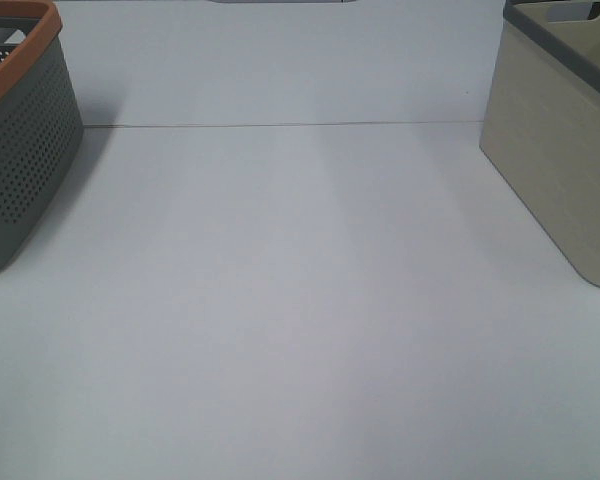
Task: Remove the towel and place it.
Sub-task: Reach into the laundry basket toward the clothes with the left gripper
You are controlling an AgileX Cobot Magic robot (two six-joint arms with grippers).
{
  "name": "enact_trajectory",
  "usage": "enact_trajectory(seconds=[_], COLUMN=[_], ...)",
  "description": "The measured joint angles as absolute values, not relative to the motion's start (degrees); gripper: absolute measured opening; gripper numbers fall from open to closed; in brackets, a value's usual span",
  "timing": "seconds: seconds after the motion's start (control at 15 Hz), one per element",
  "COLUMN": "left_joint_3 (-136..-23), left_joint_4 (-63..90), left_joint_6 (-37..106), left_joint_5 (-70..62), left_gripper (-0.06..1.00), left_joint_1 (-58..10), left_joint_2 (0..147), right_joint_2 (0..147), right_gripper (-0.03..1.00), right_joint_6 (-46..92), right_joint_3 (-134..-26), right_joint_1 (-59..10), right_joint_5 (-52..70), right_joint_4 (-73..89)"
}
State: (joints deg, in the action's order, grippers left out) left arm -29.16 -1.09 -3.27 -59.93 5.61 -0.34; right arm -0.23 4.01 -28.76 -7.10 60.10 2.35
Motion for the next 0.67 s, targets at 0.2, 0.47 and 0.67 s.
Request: enact_trajectory(seconds=[0.2, 0.47, 0.67], left_joint_3=[-29.2, -29.2, -29.2], left_joint_4=[-1.1, -1.1, -1.1], left_joint_6=[-3.3, -3.3, -3.3], left_joint_5=[-59.9, -59.9, -59.9], left_gripper=[0.99, 0.99, 0.99], left_joint_1=[5.6, 5.6, 5.6], left_joint_2=[-0.3, -0.3, -0.3], right_joint_2=[-0.2, -0.2, -0.2], right_gripper=[0.74, 0.74, 0.74], right_joint_6=[4.0, 4.0, 4.0], right_joint_3=[-28.8, -28.8, -28.8], right_joint_1=[-7.1, -7.1, -7.1], right_joint_5=[60.1, 60.1, 60.1], right_joint_4=[2.3, 2.3, 2.3])
